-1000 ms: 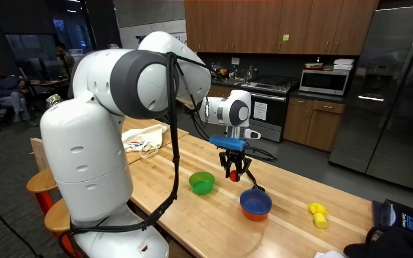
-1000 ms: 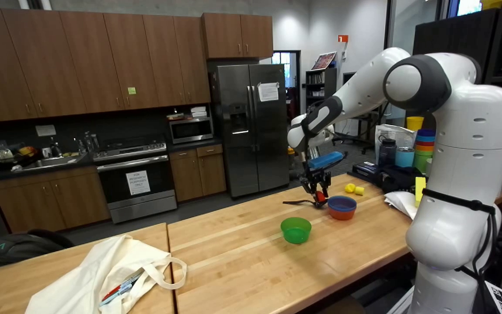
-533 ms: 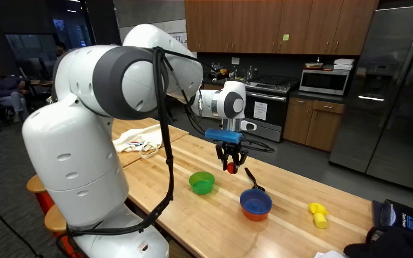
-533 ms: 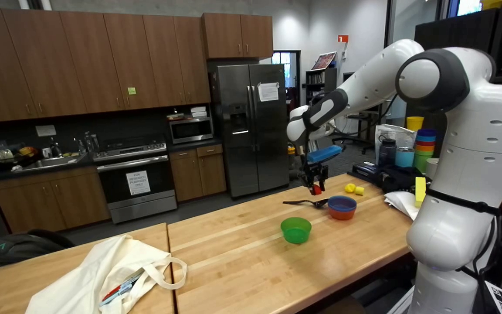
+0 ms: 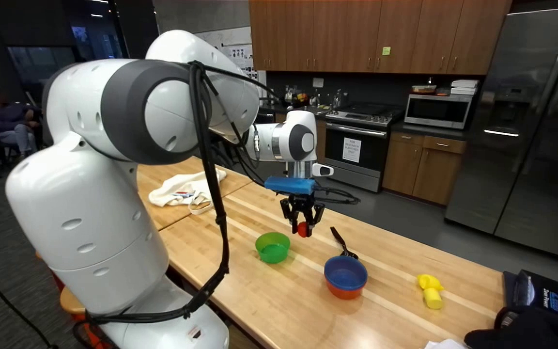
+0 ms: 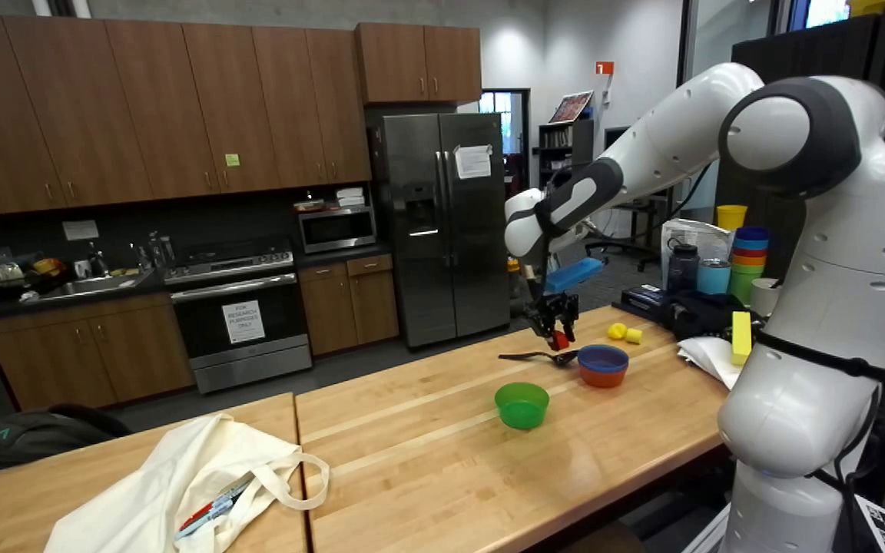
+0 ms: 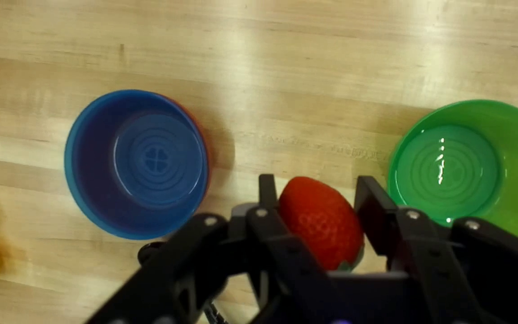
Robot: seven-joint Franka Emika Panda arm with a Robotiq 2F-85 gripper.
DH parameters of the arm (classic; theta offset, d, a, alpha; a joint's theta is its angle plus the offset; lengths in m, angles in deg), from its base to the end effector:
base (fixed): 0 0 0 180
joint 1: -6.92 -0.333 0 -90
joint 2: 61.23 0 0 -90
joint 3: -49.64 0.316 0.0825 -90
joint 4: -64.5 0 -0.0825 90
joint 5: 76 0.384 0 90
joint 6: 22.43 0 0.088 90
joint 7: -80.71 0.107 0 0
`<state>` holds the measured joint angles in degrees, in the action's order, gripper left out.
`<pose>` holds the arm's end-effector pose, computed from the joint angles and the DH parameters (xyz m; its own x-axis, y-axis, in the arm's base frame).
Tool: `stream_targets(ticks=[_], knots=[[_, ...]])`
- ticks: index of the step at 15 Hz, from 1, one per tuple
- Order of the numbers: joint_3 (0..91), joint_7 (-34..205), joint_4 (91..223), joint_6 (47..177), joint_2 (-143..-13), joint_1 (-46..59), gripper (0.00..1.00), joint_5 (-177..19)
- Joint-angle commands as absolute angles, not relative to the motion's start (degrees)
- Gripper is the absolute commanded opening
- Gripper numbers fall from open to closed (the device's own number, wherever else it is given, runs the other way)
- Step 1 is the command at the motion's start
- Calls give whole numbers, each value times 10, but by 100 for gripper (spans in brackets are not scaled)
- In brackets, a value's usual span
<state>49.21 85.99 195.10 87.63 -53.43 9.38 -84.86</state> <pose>0.4679 -0.0345 0.3955 0.9736 -0.0872 -0.2111 -0.0563 -0.9873 0.1485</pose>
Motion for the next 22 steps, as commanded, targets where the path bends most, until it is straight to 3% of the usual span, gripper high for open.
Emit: stream_targets(ticks=[1,8,15,22], knots=[[511,875,2002,882,-507,77,22,-877],[537,874,2050,885,-503,52,22,-897],[491,880,2024,883,-542,97,22,-910],[460,937,1880,856,-614,126,22,-906]])
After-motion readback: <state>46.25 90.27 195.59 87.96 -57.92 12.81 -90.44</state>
